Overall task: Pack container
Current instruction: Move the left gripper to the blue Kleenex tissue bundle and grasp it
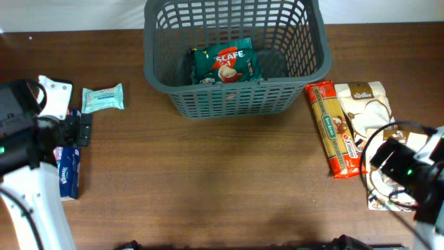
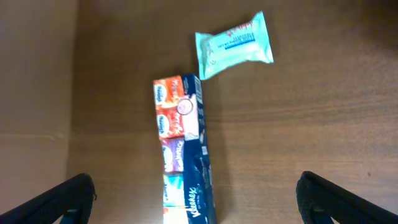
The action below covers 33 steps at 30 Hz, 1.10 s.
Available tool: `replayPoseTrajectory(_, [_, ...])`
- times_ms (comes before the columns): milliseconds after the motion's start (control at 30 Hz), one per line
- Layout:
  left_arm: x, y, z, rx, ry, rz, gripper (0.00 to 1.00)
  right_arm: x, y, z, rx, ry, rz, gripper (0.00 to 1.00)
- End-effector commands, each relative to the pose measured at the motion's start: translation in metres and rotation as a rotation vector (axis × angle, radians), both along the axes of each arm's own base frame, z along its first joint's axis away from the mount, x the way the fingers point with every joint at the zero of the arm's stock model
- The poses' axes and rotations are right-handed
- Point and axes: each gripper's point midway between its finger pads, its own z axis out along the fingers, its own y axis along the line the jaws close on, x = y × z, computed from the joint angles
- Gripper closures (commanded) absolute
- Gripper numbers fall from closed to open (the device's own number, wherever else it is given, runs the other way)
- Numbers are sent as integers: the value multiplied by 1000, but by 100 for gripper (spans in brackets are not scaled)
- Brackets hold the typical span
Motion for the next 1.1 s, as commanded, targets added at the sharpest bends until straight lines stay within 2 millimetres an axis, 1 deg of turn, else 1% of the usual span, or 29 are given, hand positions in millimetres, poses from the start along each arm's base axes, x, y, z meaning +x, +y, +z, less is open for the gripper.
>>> replayPoseTrajectory(0, [-13,-4,-27,-8,48,-10,1,-15,3,18,-136,-7,38,1])
replayPoseTrajectory(67, [-18,-6,-46,-16,63,-10,1,-22,8,25,-168,-31,58,1])
replayPoseTrajectory(133, [-23,-9,-58,-19,55,-8,1,-30,12,31,-194,-55,65,1])
replayPoseTrajectory(233, [-33,-12,-67,-3,31,-3,1,-38,16,37,-214,-90,83,1])
replayPoseTrajectory(333, [-53,-7,-76,63,45,37,0,-44,19,40,-218,-113,83,1])
replayPoseTrajectory(400, [-69,-8,-84,99,51,45,1,-46,20,40,-213,-117,88,1])
replayPoseTrajectory(567, [-89,-15,-98,108,42,50,0,-45,23,39,-201,-119,98,1])
replayPoseTrajectory(667, [-92,-17,-99,107,32,57,0,-45,23,39,-199,-120,100,1])
replayPoseTrajectory(767, [-92,-13,-102,71,24,98,1,-45,24,39,-198,-119,100,1])
replayPoseTrajectory(833, [-90,-11,-104,7,-4,139,0,-46,24,38,-197,-117,101,1])
replayPoseTrajectory(933, [-81,-9,-109,-149,-67,190,0,-45,25,38,-192,-118,105,1])
replayPoseTrajectory(1067, [-78,2,-114,-179,-62,222,0,-45,25,38,-192,-118,105,1])
